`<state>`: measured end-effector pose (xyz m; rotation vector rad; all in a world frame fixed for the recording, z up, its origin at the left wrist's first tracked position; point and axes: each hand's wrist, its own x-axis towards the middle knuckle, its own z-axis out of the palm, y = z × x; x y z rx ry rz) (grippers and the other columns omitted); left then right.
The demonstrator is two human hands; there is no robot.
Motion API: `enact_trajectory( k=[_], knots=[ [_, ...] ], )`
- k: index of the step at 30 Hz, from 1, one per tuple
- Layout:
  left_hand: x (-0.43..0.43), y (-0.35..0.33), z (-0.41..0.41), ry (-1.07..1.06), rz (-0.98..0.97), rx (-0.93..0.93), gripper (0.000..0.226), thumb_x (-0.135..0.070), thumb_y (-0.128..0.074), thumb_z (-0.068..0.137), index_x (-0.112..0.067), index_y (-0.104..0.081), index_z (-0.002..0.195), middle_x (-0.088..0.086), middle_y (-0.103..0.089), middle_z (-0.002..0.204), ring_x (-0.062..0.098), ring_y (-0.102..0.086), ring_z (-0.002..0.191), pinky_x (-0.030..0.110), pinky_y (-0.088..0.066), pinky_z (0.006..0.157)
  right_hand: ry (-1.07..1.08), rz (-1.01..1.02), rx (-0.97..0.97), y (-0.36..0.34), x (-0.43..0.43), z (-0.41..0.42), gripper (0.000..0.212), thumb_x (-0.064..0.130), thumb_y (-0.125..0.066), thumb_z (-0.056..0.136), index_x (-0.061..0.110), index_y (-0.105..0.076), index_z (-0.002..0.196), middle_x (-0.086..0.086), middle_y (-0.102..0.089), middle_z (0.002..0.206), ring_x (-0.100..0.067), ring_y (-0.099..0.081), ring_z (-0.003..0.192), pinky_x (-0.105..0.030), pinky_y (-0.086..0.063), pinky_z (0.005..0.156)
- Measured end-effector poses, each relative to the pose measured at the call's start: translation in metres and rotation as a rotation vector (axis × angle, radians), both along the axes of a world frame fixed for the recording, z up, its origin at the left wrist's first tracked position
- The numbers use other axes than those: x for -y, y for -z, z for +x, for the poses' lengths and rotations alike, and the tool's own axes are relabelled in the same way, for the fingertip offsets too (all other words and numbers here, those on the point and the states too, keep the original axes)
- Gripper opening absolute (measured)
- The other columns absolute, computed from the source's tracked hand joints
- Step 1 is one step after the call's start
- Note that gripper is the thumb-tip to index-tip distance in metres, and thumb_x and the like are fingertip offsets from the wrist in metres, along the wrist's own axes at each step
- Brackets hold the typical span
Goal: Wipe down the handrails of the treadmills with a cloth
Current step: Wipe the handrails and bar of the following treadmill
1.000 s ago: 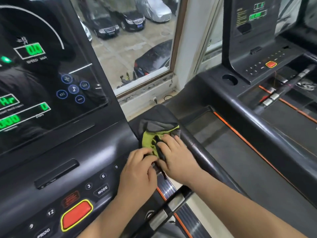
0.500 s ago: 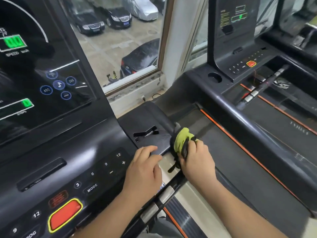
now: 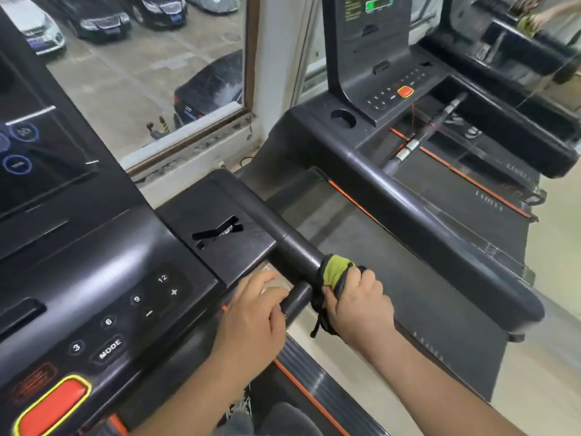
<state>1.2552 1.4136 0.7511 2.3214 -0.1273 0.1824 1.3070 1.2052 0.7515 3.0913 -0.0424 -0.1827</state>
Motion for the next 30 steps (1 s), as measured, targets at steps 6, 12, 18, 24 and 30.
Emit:
enact_trajectory(
  k=[6, 12, 18, 24, 30],
  knots=[
    [-0.007, -0.011, -0.023, -0.012, 0.130, -0.030, 0.025, -0.001, -0.070, 0.082, -0.019, -0.074, 0.099, -0.010, -0.057, 0.130, 0.010, -0.054, 0.121, 0.033, -0.057, 0.085, 0.022, 0.388, -0.078, -0.003, -0.059, 0.072, 0.055, 0.063, -0.042, 0.099, 0.015, -0.043, 0.126, -0.012, -0.048, 0.124, -0.040, -0.057, 0.113, -0.049, -0.049, 0.089],
    [0.029, -0.012, -0.033, -0.082, 0.156, -0.016, 0.031, 0.001, -0.072, 0.080, -0.018, -0.077, 0.104, -0.011, -0.060, 0.128, 0.008, -0.054, 0.118, 0.023, -0.049, 0.092, -0.157, 0.256, 0.069, -0.003, -0.012, 0.022, 0.051, 0.054, -0.059, 0.091, 0.016, -0.047, 0.125, -0.009, -0.049, 0.117, -0.033, -0.055, 0.102, -0.043, -0.052, 0.078],
    [0.113, -0.003, -0.045, -0.017, 0.054, -0.016, 0.035, -0.001, -0.065, 0.083, -0.019, -0.072, 0.112, -0.004, -0.059, 0.132, 0.016, -0.054, 0.124, 0.020, -0.041, 0.099, -0.145, 0.082, 0.112, 0.012, 0.114, -0.068, 0.054, 0.059, -0.065, 0.082, 0.014, -0.059, 0.112, -0.007, -0.054, 0.099, -0.030, -0.057, 0.080, -0.038, -0.050, 0.058],
    [0.161, -0.006, -0.066, 0.111, 0.127, -0.195, 0.046, -0.017, -0.055, 0.096, -0.021, -0.055, 0.142, -0.008, -0.056, 0.140, 0.011, -0.044, 0.135, 0.023, -0.036, 0.114, -0.046, 0.020, -0.049, 0.000, 0.154, -0.085, 0.057, 0.068, -0.034, 0.097, 0.020, -0.046, 0.125, -0.004, -0.051, 0.120, -0.027, -0.057, 0.107, -0.039, -0.050, 0.078],
    [0.182, -0.003, -0.101, 0.000, 0.166, -0.258, 0.046, -0.025, -0.055, 0.094, -0.026, -0.054, 0.140, -0.013, -0.054, 0.139, 0.013, -0.047, 0.131, 0.025, -0.040, 0.106, -0.025, 0.397, -0.125, 0.002, 0.098, -0.026, 0.055, 0.060, -0.042, 0.101, 0.013, -0.043, 0.128, -0.013, -0.049, 0.127, -0.038, -0.057, 0.117, -0.046, -0.048, 0.091]
  ],
)
